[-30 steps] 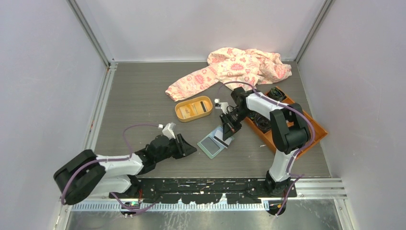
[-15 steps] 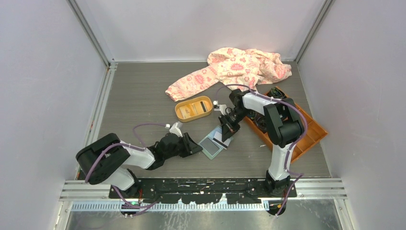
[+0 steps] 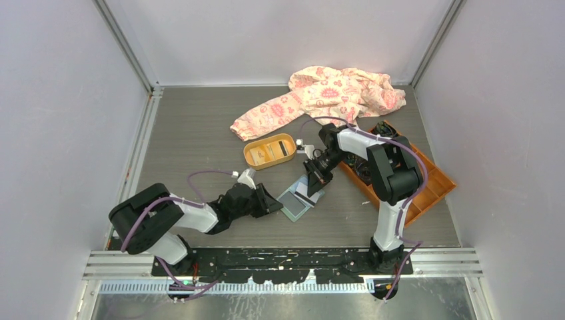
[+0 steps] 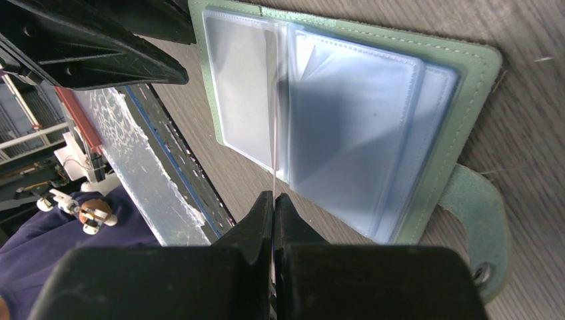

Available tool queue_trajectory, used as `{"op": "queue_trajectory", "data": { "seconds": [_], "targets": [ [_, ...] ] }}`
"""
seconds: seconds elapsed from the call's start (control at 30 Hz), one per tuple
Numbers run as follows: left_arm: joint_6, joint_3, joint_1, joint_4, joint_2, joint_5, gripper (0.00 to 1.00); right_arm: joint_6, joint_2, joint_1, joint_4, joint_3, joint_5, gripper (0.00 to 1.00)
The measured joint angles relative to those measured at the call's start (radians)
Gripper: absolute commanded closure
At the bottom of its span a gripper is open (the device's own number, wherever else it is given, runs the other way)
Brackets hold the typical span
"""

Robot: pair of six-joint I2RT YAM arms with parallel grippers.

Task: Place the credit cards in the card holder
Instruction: Insert the credit card into the card holder.

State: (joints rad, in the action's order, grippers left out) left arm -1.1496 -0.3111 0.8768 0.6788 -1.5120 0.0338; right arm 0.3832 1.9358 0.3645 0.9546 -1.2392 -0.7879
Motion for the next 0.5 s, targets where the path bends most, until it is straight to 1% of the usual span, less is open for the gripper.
{"op": "queue_trajectory", "data": {
  "seconds": [0.5],
  "targets": [
    [0.0, -0.013, 0.0, 0.0, -0.015, 0.001, 0.67, -0.006, 0.042, 0.021, -0.01, -0.019, -0.01, 0.99]
  ]
}}
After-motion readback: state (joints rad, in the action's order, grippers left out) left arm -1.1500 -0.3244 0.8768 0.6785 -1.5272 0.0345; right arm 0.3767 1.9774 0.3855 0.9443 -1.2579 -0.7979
